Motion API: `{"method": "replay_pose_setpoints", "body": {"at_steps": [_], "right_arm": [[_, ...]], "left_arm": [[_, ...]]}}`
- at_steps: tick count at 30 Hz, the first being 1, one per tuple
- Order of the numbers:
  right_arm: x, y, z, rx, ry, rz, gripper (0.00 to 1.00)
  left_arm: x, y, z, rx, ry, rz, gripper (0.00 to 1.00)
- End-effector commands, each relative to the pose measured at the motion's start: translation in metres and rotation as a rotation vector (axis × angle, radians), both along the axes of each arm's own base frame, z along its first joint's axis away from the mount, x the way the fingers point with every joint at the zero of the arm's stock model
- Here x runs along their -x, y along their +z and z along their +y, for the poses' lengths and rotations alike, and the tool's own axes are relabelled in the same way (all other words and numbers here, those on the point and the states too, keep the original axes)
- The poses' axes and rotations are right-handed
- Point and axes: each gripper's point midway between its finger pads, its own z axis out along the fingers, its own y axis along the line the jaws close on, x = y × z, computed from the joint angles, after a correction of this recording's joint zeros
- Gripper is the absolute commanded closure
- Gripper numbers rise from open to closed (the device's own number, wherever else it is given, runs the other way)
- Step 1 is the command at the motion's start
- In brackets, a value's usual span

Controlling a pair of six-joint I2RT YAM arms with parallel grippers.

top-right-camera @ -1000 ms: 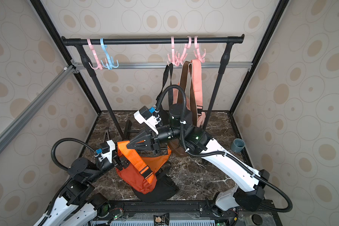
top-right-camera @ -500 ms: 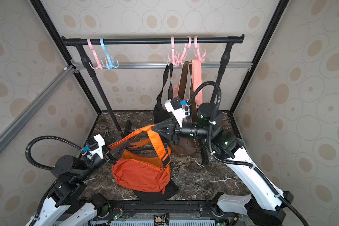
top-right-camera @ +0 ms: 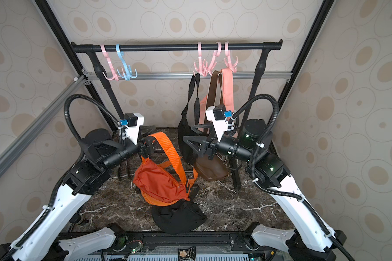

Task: Hang the bag on a hook
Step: Pick up the bag from the bag.

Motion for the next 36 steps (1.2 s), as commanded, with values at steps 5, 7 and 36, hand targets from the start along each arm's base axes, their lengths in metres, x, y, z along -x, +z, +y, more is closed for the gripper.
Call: {"method": "replay_pose_setpoints", "body": {"at_steps": [5,7,36], "right_arm": [[-0.018,-0.028,0.033,0.016,0.075,-0.029,0.34],[-0.023,-0.033,0.046,0.033,0.077,-0.030,0.34],[-0.022,0.055,0.007,0.012,-0.274,-0.394,1.00]], "left_arm": [[-0.003,0.044,0.000,0.070,0.066,0.005,1.00],[-0.009,0.052,0.001,0.089,0.099,0.004,1.00],[-0.060,0.084,-0.026,-0.017,0.256,-0.040,1.00]]}}
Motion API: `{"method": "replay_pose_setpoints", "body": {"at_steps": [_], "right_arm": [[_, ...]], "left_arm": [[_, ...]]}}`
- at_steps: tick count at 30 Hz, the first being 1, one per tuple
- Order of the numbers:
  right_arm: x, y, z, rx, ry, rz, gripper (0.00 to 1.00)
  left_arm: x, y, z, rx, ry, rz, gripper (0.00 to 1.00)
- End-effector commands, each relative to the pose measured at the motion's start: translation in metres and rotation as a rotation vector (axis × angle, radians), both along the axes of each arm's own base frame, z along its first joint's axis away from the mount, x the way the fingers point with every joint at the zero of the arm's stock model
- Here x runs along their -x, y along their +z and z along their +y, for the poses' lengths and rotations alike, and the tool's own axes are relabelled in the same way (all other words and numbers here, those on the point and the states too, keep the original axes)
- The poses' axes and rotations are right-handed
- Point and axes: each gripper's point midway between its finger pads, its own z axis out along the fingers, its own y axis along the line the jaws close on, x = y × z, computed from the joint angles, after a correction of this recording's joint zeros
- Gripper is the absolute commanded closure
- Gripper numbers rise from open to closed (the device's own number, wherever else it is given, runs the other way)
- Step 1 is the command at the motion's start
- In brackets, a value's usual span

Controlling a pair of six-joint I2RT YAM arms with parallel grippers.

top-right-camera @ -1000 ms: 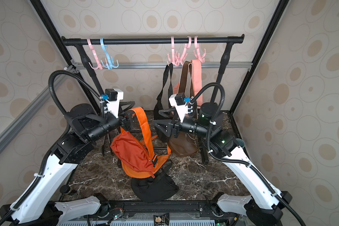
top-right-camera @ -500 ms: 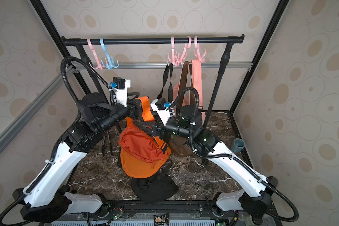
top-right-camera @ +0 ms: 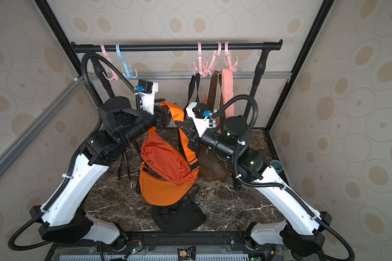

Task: Hang the bag on a hook
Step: Pick up the bag from the bag, then hang the bag on the hook.

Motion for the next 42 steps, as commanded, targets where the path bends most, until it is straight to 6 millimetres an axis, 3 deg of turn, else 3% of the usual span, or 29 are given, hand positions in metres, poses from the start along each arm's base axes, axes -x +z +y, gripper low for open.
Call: {"method": "replay_pose_setpoints", "body": {"at_steps": [1,8,15,19,28,37,42], "right_arm": [[0.009,0.031,-0.022,-0.017,-0.061,-0.109,1.00],[-0.002,0.071,-0.036,-0.017,-0.114,-0.153,1.00],[-0.040,0.118,-0.064,-0.073,-0.210,-0.131,1.00],[-0.061,0.131,-0.079,-0.115,-0.250,-0.110,1.00],[-0.110,0.140,-0.104,-0.218,-0.241,-0.072,1.00],[-0.137,0.146,-0.114,-0.286,-0.215,-0.087,1.00],[-0.156,0.138,-0.114,-0.290,-0.229,-0.071,1.00]], "left_arm": [[-0.001,0.016,0.012,-0.045,0.067,-0.040,1.00],[-0.029,0.032,0.012,-0.083,0.178,-0.086,1.00],[-0.062,0.058,0.006,-0.065,0.294,-0.201,1.00],[-0.088,0.061,0.005,-0.055,0.352,-0.265,1.00],[-0.135,0.056,0.015,-0.019,0.383,-0.314,1.00],[-0.140,0.080,0.021,0.020,0.398,-0.445,1.00],[-0.166,0.061,0.019,-0.026,0.428,-0.451,1.00]]}}
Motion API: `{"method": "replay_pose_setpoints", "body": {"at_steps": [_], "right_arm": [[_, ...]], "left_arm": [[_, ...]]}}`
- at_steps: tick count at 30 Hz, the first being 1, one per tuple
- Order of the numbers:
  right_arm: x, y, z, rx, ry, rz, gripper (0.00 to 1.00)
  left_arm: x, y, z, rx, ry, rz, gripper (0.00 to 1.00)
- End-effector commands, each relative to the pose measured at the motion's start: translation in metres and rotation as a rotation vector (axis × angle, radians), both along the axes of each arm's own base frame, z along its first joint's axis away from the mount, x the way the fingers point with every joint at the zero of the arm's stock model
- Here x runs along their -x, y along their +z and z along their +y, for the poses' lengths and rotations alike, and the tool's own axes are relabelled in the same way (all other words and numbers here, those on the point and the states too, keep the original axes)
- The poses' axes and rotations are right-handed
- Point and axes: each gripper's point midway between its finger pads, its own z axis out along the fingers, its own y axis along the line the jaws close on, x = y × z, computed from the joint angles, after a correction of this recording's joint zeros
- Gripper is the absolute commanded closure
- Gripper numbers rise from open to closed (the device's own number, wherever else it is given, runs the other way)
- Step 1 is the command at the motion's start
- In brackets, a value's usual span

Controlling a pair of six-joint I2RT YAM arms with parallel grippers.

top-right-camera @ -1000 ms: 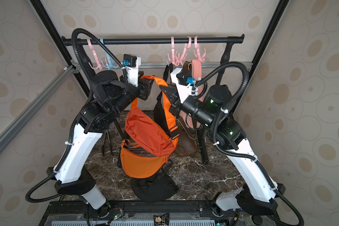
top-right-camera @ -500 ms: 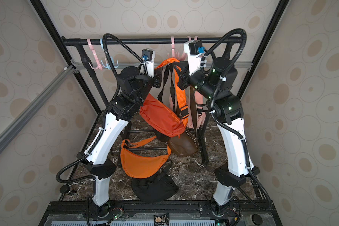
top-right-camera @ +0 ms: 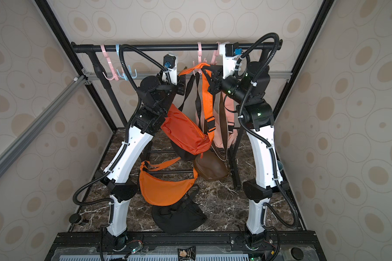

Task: Hang the bag on a hook
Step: Hang the bag on the hook.

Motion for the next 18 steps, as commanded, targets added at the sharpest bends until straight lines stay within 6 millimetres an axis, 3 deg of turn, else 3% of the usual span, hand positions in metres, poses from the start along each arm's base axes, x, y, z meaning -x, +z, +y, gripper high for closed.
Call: {"method": "replay_pose_setpoints", "body": {"at_steps": [1,8,18], "right_arm": [[0.011,0.050,-0.034,-0.111,-0.080,-0.157,1.00],[-0.008,0.036,-0.033,-0.085,-0.088,-0.134,1.00],[-0.019,0.024,-0.037,-0.064,-0.110,-0.094,1.00]], "left_arm": [[-0.022,0.006,0.040,0.020,0.122,-0.044,1.00],[-0.051,-0.008,0.048,0.056,0.087,-0.054,1.00],[-0.063,-0.023,0.036,0.040,0.033,-0.044,1.00]]}}
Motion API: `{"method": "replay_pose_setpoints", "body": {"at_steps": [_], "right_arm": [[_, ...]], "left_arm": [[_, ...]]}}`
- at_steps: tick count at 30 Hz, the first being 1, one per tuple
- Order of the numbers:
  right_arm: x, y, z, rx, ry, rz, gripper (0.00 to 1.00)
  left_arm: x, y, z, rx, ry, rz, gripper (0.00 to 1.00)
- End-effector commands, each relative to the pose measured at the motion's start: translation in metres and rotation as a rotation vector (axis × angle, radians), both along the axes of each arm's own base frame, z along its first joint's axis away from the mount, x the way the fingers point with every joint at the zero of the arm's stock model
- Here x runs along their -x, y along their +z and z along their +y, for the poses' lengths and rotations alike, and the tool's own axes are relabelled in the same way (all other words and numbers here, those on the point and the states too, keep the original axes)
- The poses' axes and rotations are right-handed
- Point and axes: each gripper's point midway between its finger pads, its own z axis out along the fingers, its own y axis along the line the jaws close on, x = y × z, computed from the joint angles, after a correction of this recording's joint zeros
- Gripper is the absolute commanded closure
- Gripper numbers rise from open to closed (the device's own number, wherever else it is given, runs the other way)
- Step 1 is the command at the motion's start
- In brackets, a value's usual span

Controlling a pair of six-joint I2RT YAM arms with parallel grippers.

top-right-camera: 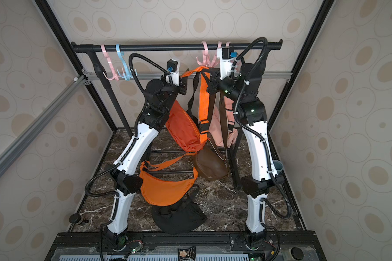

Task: Hang the bag on a hook
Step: Hang the bag on the hook.

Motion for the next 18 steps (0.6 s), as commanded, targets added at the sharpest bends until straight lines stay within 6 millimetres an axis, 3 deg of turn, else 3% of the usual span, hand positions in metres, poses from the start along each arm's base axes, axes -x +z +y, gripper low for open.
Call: {"method": "replay_pose_setpoints", "body": {"at_steps": [1,11,18], "right_arm": [[0.020,0.052,-0.039,-0.067,-0.111,-0.151,1.00],[0.017,0.030,-0.037,-0.024,-0.095,-0.068,1.00],[0.023,0.020,-0.032,-0.007,-0.053,-0.033,1.00]], "left_arm": [[-0.016,0.003,0.039,0.031,0.096,0.001,1.00],[-0.037,-0.047,0.021,-0.029,0.057,0.146,1.00],[-0.039,-0.075,0.003,-0.069,0.021,0.219,1.00]]}}
